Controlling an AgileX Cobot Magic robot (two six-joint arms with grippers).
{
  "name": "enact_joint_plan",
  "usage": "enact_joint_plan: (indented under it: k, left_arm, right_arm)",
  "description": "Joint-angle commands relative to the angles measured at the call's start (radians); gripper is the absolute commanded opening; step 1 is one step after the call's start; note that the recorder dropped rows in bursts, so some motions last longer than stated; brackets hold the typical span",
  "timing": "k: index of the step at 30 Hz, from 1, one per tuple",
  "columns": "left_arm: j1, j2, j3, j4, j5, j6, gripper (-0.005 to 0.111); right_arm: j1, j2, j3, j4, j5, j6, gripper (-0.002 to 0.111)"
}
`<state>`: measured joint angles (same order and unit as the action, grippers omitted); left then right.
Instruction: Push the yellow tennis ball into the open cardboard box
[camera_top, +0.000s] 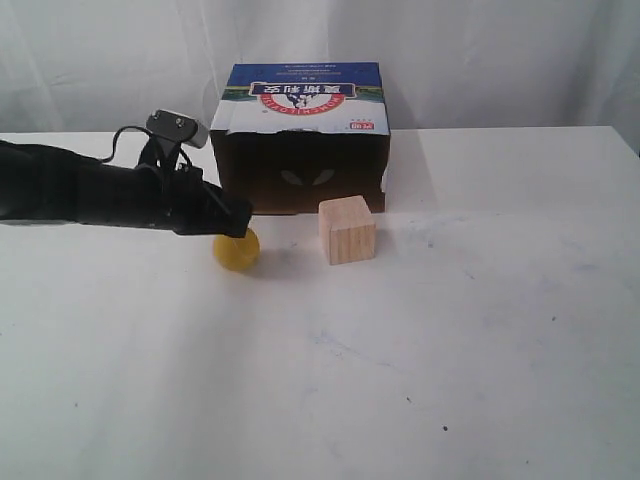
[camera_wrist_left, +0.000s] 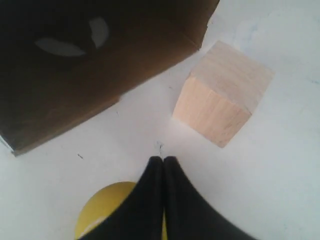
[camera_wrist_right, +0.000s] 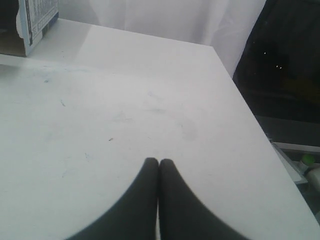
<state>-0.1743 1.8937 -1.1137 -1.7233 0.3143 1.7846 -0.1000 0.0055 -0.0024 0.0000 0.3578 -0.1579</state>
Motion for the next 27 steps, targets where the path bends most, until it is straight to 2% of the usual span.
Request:
enact_joint_plan:
  k: [1, 5, 7, 12, 19, 27]
  left_arm:
    - [0.003, -0.068, 0.001, -0.021, -0.025, -0.047, 0.0]
    - [0.003, -0.082, 0.011, -0.021, -0.251, -0.137, 0.0]
    - [0.003, -0.054, 0.017, -0.021, -0.29, -0.114, 0.0]
    - [0.003, 0.083, -0.014, -0.021, -0.152, -0.084, 0.0]
    - [0.003, 0.086, -0.016, -0.021, 0.004, -0.082, 0.0]
    - [0.003, 0.086, -0.019, -0.021, 0.053, -0.068, 0.0]
  right_arm:
    - [0.001, -0.005, 0.002, 0.0, -0.014, 0.004, 0.0]
    - [0.001, -0.005, 0.002, 0.0, -0.014, 0.004, 0.0]
    - [0.001, -0.005, 0.002, 0.0, -0.014, 0.004, 0.0]
    - [0.001, -0.005, 0.002, 0.0, -0.014, 0.004, 0.0]
    - [0.001, -0.005, 0.002, 0.0, -0.014, 0.004, 0.0]
    - [0.001, -0.005, 0.002, 0.0, -0.014, 0.004, 0.0]
